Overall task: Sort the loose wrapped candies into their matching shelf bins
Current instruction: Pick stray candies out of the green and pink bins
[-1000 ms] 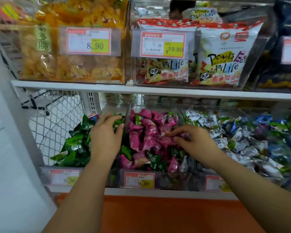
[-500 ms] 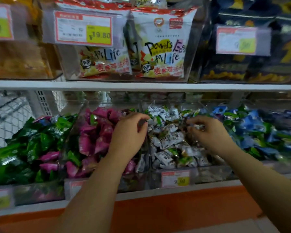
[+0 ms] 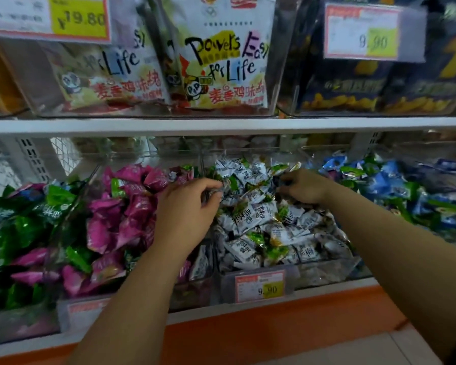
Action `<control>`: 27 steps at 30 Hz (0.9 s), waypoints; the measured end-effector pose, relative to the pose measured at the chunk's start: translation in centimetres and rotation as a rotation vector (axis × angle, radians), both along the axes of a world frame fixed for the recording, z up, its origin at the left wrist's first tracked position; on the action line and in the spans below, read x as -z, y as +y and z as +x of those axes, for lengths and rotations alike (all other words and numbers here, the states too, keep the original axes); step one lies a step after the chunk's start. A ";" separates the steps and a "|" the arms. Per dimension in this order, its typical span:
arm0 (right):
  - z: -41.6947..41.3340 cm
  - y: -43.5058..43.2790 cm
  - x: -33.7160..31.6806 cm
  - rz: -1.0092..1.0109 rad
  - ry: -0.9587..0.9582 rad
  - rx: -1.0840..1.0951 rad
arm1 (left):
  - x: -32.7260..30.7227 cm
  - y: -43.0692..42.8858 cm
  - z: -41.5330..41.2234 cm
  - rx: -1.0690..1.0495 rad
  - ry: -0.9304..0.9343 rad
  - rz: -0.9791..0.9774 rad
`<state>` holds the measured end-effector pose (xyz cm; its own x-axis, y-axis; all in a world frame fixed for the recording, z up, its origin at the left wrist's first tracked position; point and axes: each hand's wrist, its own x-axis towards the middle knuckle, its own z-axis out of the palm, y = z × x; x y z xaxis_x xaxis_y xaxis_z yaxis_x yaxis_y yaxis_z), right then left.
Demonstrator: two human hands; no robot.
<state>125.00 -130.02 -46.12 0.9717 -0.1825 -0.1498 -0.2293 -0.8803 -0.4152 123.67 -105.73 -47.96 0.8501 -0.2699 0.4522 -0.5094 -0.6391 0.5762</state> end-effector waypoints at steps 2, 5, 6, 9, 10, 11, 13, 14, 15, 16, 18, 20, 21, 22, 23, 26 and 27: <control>-0.3 0.0 0.3 0.002 -0.044 -0.002 | -0.1 0.0 -0.1 -0.001 -0.002 -0.025; -1.8 -0.4 0.5 0.055 -0.169 -0.005 | 0.1 0.0 -0.2 0.003 -0.015 -0.036; -2.6 -0.5 0.5 0.083 -0.213 0.003 | 0.2 0.0 -0.2 0.002 -0.020 -0.037; -4.6 -0.4 0.2 0.197 -0.418 0.035 | 0.3 -0.1 -0.3 -0.004 -0.028 -0.036; -5.2 -0.4 0.0 0.214 -0.498 0.058 | 0.3 -0.1 -0.3 -0.005 -0.029 -0.036; -5.8 -0.4 -0.1 0.229 -0.577 0.091 | 0.3 -0.2 -0.4 -0.005 -0.029 -0.036; -6.9 -0.8 0.0 0.177 -0.742 0.169 | 0.4 -0.1 -0.4 -0.003 -0.038 -0.038; -7.5 -1.2 0.2 0.114 -0.811 0.213 | 0.4 -0.2 -0.5 -0.002 -0.044 -0.043; -8.0 -1.8 0.4 0.056 -0.858 0.262 | 0.4 -0.2 -0.5 -0.002 -0.045 -0.048; -8.4 -2.5 0.5 0.011 -0.875 0.313 | 0.5 -0.2 -0.5 -0.004 -0.042 -0.054; -9.0 -4.1 0.7 -0.038 -0.801 0.374 | 0.6 -0.3 -0.5 -0.012 -0.030 -0.065; -9.3 -5.0 1.1 -0.019 -0.599 0.388 | 0.8 -0.2 -0.5 -0.014 -0.039 -0.073; -9.4 -5.3 1.4 -0.009 -0.515 0.387 | 0.9 -0.2 -0.5 -0.014 -0.049 -0.074; -9.4 -5.5 1.7 -0.015 -0.482 0.385 | 1.0 -0.2 -0.4 -0.015 -0.057 -0.076; -9.4 -5.4 1.8 -0.035 -0.498 0.381 | 1.0 -0.2 -0.3 -0.017 -0.060 -0.078; -8.9 -4.3 1.1 -0.124 -0.657 0.316 | 1.0 -0.3 -0.2 -0.023 -0.052 -0.079; -8.6 -3.6 0.8 -0.137 -0.686 0.258 | 1.0 -0.3 -0.2 -0.025 -0.051 -0.078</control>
